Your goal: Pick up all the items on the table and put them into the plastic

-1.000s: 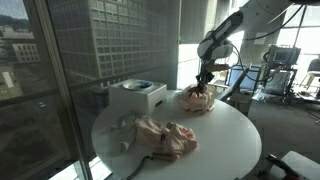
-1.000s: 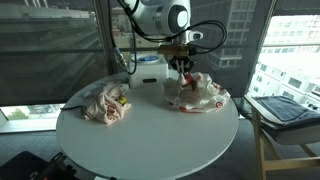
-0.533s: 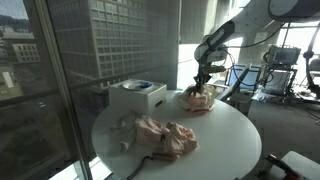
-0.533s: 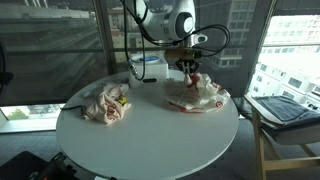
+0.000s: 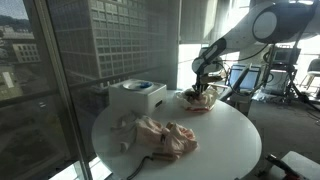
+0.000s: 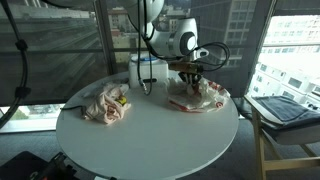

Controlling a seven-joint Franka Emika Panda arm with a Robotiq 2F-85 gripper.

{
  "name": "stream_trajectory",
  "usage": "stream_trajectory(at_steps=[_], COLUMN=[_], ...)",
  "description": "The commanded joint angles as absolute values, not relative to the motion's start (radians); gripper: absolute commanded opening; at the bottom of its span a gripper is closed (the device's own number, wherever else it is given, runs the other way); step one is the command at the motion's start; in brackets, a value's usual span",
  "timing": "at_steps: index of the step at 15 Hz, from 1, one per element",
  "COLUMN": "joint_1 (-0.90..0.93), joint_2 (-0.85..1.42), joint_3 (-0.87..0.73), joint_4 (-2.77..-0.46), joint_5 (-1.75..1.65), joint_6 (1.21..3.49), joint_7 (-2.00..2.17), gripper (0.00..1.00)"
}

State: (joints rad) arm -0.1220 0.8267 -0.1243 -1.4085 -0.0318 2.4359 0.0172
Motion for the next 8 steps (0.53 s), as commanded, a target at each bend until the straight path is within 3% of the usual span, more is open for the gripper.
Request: stream_trajectory(at_steps=[1, 2, 4, 8], joint_1=[-0.145, -0.153, -0.186, -0.158], joint_2=[0.897, 0.896, 0.844, 0.661], joint_3=[-0.104, -0.089, -0.016, 0.019], joint_4=[-1.338, -1.348, -1.414, -1.640], joint_5=[-0.016, -0.004, 0.055, 0.053], joint_6=[2.462, 2.458, 2.434, 2.503], joint_7=[0.014, 0.003, -0.057, -0.117], gripper=[0.09, 0.41, 0.47, 0.78])
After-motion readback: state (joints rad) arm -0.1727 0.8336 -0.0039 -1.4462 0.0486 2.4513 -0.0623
